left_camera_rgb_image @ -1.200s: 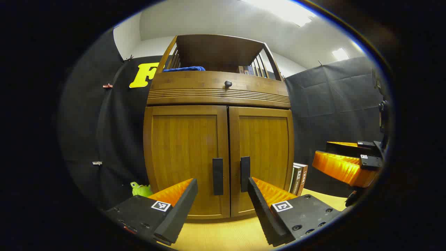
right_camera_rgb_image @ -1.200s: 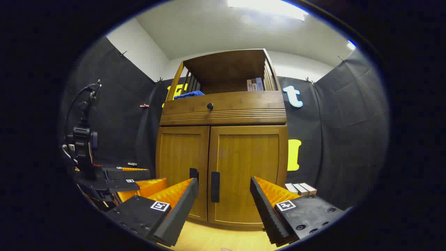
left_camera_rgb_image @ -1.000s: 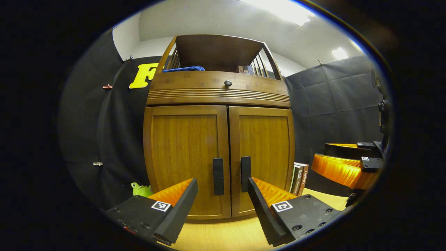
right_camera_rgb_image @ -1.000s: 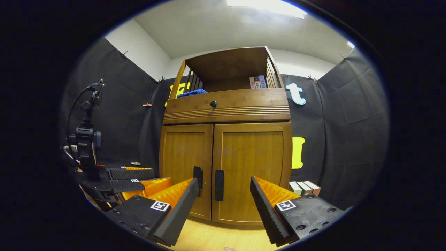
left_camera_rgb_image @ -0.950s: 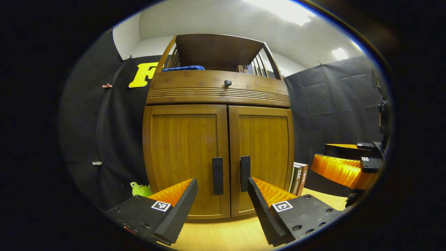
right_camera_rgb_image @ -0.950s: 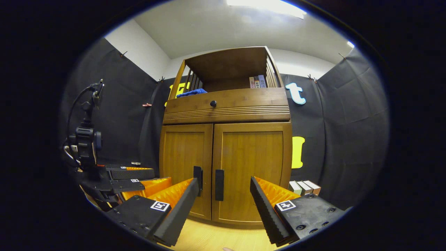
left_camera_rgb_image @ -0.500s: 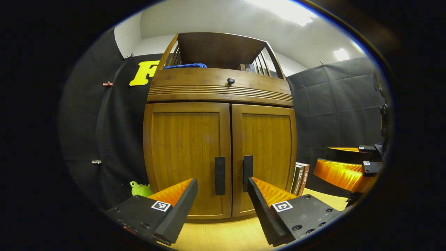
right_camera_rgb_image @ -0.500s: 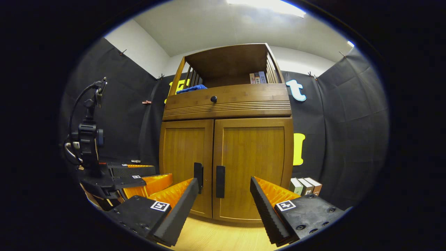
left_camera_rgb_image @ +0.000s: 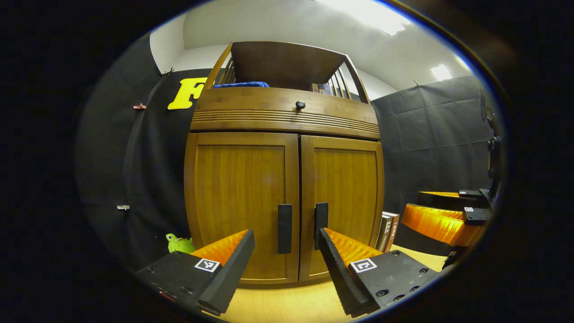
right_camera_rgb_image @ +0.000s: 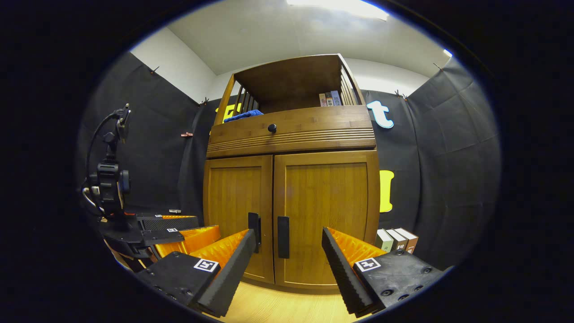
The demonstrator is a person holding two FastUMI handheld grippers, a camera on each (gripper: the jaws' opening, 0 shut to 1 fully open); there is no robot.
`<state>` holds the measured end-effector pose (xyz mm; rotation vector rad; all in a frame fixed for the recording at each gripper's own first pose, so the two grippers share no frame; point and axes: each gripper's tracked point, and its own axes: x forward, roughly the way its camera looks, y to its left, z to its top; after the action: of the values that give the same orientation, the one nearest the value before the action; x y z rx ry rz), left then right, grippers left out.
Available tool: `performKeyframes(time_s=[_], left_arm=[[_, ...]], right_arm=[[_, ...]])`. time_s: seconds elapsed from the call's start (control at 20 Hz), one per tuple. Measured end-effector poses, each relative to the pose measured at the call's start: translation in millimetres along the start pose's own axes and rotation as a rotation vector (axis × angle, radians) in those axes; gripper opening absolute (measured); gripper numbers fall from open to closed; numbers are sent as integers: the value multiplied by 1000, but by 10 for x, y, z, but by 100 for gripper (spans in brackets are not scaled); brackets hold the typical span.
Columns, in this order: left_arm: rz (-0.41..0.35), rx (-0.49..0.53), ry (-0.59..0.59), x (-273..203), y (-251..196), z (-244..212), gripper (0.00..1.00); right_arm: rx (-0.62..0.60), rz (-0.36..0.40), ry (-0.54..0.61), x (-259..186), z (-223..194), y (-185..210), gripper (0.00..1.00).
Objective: Open the right door of the double-door shoe cabinet with the right hand, and open the left door with the left hand.
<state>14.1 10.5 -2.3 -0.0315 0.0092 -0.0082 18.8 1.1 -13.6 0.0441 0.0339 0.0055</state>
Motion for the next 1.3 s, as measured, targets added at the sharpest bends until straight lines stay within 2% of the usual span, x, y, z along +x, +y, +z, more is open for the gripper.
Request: performKeyframes(time_s=[0.5,0.55,0.6,0.75,0.95,1.0,1.15,1.2,1.25,1.3], left_arm=[[-32,31,-46,-254,18,107,90],[-35,33,-45,-278,9,102,93],[-39,35,-43,-303,7,91,90],[-30,47,-43,-352,35,96,90],[-19,61,-36,-396,86,74,93],[-14,65,-36,-402,92,64,90],[-15,68,-39,-419,81,45,90],[-18,67,-42,-432,88,39,90],[-18,69,-46,-437,99,51,90],[-14,71,-48,-444,112,45,87]], right_arm=[[64,7,45,392,-218,66,95],[70,14,41,456,-228,94,95],[70,16,39,509,-243,117,94],[68,28,30,694,-320,183,94],[89,36,83,1107,-648,259,94],[86,32,92,1212,-729,247,94],[82,7,119,1440,-970,175,94],[86,0,124,1494,-1019,171,97],[82,-2,115,1543,-1026,180,90],[76,-9,101,1591,-1035,167,90]])
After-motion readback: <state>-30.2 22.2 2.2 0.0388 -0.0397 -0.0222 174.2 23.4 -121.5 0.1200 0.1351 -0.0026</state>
